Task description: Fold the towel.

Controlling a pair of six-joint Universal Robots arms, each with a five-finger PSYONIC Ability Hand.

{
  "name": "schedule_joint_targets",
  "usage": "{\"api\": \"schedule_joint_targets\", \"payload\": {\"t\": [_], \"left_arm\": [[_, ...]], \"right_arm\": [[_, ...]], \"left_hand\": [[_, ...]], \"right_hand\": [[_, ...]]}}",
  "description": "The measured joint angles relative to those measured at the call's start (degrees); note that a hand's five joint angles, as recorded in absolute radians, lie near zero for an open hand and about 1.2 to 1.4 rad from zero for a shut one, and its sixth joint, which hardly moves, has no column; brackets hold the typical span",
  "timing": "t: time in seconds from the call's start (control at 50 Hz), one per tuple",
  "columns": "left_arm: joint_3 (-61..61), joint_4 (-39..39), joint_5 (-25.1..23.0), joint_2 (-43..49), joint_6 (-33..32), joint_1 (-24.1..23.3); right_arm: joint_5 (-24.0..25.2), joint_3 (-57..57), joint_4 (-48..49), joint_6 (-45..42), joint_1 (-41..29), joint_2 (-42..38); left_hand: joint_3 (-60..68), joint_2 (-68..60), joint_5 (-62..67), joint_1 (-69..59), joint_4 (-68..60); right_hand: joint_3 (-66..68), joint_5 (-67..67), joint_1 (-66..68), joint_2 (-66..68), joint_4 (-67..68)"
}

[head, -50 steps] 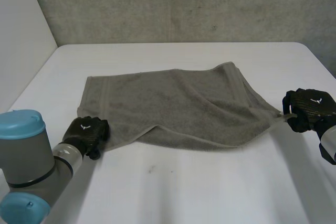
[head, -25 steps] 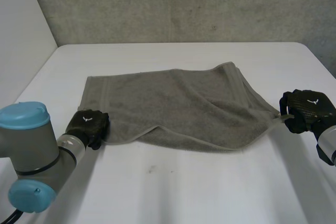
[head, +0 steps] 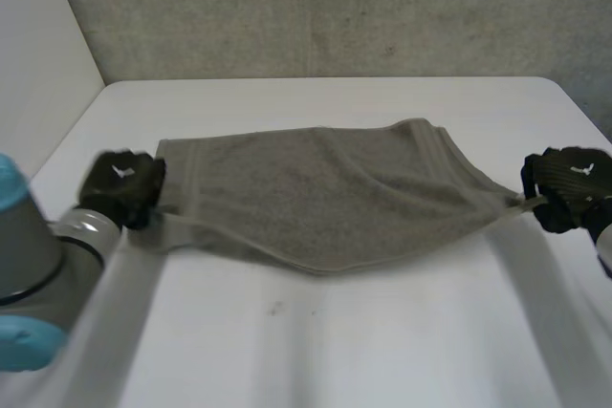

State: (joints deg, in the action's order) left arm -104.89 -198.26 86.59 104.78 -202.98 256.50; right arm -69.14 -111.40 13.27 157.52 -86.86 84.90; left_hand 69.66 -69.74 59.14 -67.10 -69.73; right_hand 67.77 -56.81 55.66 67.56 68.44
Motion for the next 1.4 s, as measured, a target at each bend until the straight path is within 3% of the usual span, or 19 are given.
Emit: {"api": "schedule_joint_targets", "payload": {"t": [0.12, 0.2, 0.34, 0.42, 0.56, 0.68, 0.78, 0.8, 0.96, 1.02, 1.04, 1.14, 1.26, 1.4], "left_arm": [[-3.12, 4.40, -0.87, -12.48, -0.30, 2.39], [-4.50, 12.20, -4.15, -21.10, -1.62, 4.79], [-4.79, 21.70, -9.37, -27.21, -4.01, 7.80], [-4.78, 22.87, -11.14, -27.61, -4.36, 9.08], [-1.82, 15.31, -11.35, -15.58, -4.43, 7.56], [7.01, 10.05, -9.96, -1.65, -4.37, 4.51], [15.78, 9.05, -7.50, 7.27, -4.34, 2.91], [23.12, 8.98, -5.36, 13.60, -4.23, 1.90], [34.87, 10.88, -2.97, 22.66, -3.60, -0.17], [33.60, 13.85, -3.02, 21.33, -2.98, -1.37], [32.49, 14.69, -3.08, 20.38, -2.84, -1.65], [21.09, 18.33, -3.35, 10.96, -2.25, -2.59], [9.54, 19.42, -3.20, 1.87, -1.60, -2.47], [-1.68, 20.84, -2.83, -7.78, 4.65, -2.69]], "right_arm": [[0.05, 3.46, -9.07, -6.93, 0.43, 6.75], [0.18, 7.65, -18.71, -13.87, 0.56, 12.47], [0.68, 11.95, -29.08, -23.74, 0.40, 15.41], [0.87, 13.03, -31.34, -27.65, 0.12, 14.39], [-0.84, 18.64, -30.74, -28.89, -1.66, 0.14], [-5.42, 26.94, -29.87, -28.11, -5.72, -12.02], [-9.32, 34.22, -27.76, -27.31, -8.75, -20.03], [-11.33, 38.84, -25.47, -26.53, -10.23, -24.87], [-13.50, 44.40, -21.43, -24.89, -12.66, -31.40], [-13.36, 43.11, -20.63, -23.81, -13.26, -30.97], [-13.27, 42.44, -20.41, -23.46, -13.34, -30.53], [-12.71, 37.45, -18.40, -21.44, -13.39, -27.13], [-12.48, 32.84, -16.62, -20.61, -13.15, -24.27], [-12.43, 27.93, -15.66, -20.60, -12.90, -21.30]], "left_hand": [[0.00, -0.02, 0.22, 0.00, -0.01], [0.00, -0.03, 0.25, 0.00, -0.02], [0.00, -0.03, 0.26, 0.00, -0.02], [0.00, -0.03, 0.26, 0.00, -0.03], [0.01, -0.03, 0.38, 0.00, -0.03], [0.01, -0.03, 0.39, 0.00, -0.03], [0.02, -0.03, 0.39, 0.00, -0.04], [0.02, -0.03, 0.39, 0.00, -0.04], [0.02, -0.03, 0.39, 0.00, -0.04], [-8.09, 8.21, -7.30, 6.29, 8.21], [-19.53, 19.70, -18.20, 17.74, 18.71], [-35.83, 35.90, -35.44, 33.68, 35.91], [-38.80, 39.03, -38.52, 36.17, 39.08], [-39.76, 39.94, -39.48, 36.86, 40.00]], "right_hand": [[0.00, 0.00, 0.00, 0.00, 0.00], [0.00, 0.00, 0.00, 0.00, 0.00], [0.00, 0.00, 0.00, 0.00, 0.00], [0.00, 0.00, 0.00, 0.00, 0.00], [0.00, 0.00, 0.00, 0.00, 0.00], [0.00, -0.01, 0.00, 0.00, 0.00], [0.00, -0.01, 0.00, 0.00, 0.00], [0.00, 0.00, 0.00, 0.00, 0.00], [0.00, 0.00, 0.00, 0.00, 0.00], [0.00, -0.01, 0.00, 0.00, 0.00], [0.00, -0.02, 0.00, 0.00, 0.00], [0.00, -0.06, 0.00, 0.00, 0.00], [0.00, -0.11, 0.00, 0.00, 0.00], [0.00, -0.12, 0.00, 0.00, 0.00]]}}
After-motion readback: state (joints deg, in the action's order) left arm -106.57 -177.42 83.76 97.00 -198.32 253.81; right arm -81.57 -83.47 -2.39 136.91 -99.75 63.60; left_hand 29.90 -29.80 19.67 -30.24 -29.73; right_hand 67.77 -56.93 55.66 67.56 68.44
